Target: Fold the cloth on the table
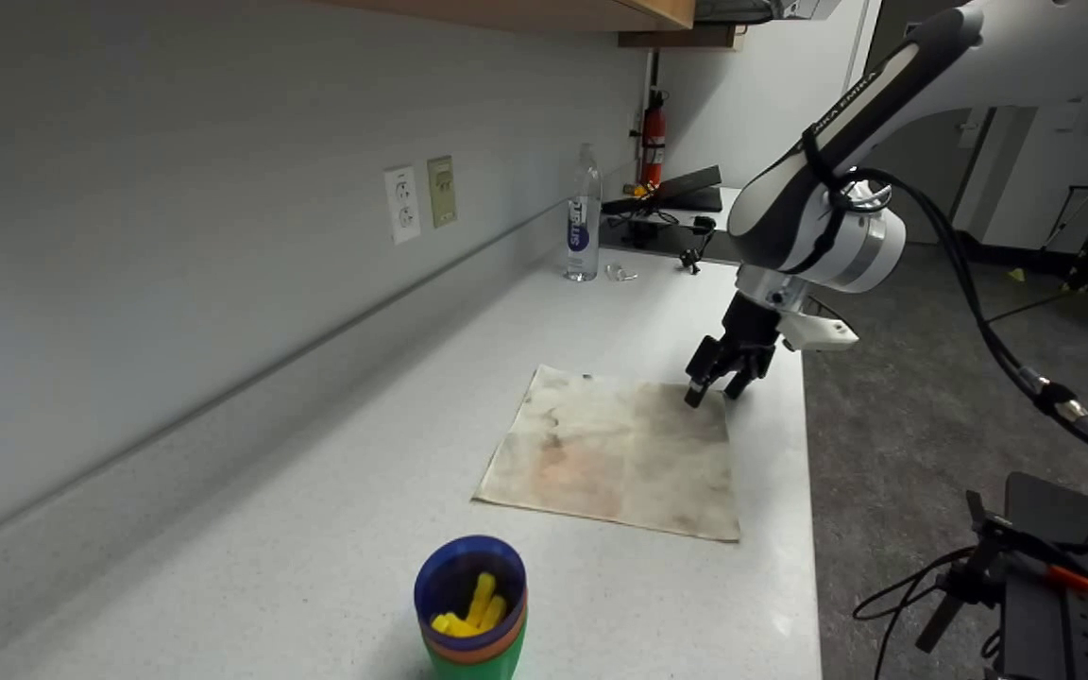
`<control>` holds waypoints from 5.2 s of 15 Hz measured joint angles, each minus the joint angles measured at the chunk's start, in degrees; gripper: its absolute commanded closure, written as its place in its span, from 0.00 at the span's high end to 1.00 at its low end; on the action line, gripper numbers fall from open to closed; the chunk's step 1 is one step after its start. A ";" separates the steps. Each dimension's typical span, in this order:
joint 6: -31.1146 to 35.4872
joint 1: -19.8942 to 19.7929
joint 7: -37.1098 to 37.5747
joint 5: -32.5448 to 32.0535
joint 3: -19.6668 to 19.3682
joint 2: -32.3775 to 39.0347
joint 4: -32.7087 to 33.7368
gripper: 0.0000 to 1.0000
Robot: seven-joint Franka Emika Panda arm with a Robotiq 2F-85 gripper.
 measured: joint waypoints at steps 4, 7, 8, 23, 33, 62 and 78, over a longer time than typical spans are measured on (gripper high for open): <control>0.00 -2.89 0.01 -1.31 3.97 1.04 1.85 0.74; 0.00 -5.13 0.06 -2.84 6.71 1.93 3.01 0.53; 0.00 -5.57 0.15 -3.75 7.21 2.31 3.31 0.43; 0.40 -1.04 21.17 -40.03 3.69 0.99 4.20 0.02; 0.35 0.38 23.01 -44.00 8.57 -4.95 2.32 0.02; 13.49 9.76 17.49 -53.59 12.79 5.50 8.67 0.02; 5.50 9.92 18.61 -53.13 13.60 4.94 10.86 1.00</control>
